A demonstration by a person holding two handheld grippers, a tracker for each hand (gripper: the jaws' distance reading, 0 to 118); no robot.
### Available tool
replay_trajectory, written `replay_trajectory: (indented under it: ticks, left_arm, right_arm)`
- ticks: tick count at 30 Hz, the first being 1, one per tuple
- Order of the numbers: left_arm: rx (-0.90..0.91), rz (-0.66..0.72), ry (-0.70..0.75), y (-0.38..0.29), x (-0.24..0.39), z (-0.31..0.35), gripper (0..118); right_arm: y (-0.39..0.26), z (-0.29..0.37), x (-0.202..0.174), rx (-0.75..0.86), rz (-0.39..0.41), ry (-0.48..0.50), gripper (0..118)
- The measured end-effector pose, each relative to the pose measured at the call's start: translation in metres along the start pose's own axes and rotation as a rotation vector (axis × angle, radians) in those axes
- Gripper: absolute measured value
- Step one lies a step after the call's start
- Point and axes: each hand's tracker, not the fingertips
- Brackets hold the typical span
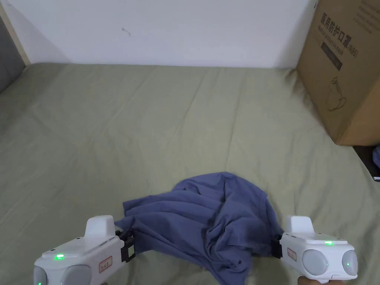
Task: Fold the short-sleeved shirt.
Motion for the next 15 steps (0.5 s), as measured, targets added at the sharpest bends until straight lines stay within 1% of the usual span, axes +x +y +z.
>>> replay_trajectory:
  ticks: [4,6,10,12,15]
  left_arm:
    - [0.029,0.050,-0.032,0.017,-0.005,0.002,3]
    - [0.053,0.055,-0.038,0.033,-0.007,0.003,3]
    - [0.130,0.039,-0.025,0.079,-0.011,0.009,3]
    - [0.175,0.027,-0.011,0.107,-0.015,0.013,3]
    - [0.237,-0.015,0.035,0.151,-0.021,0.021,3]
  right_arm:
    - [0.023,0.037,0.008,0.116,-0.038,0.029,6]
    - [0.040,0.057,0.013,0.173,-0.039,0.038,6]
    - [0.083,0.091,0.021,0.276,-0.042,0.054,6]
    - [0.104,0.105,0.024,0.320,-0.031,0.062,6]
    - [0.138,0.128,0.023,0.385,-0.020,0.056,6]
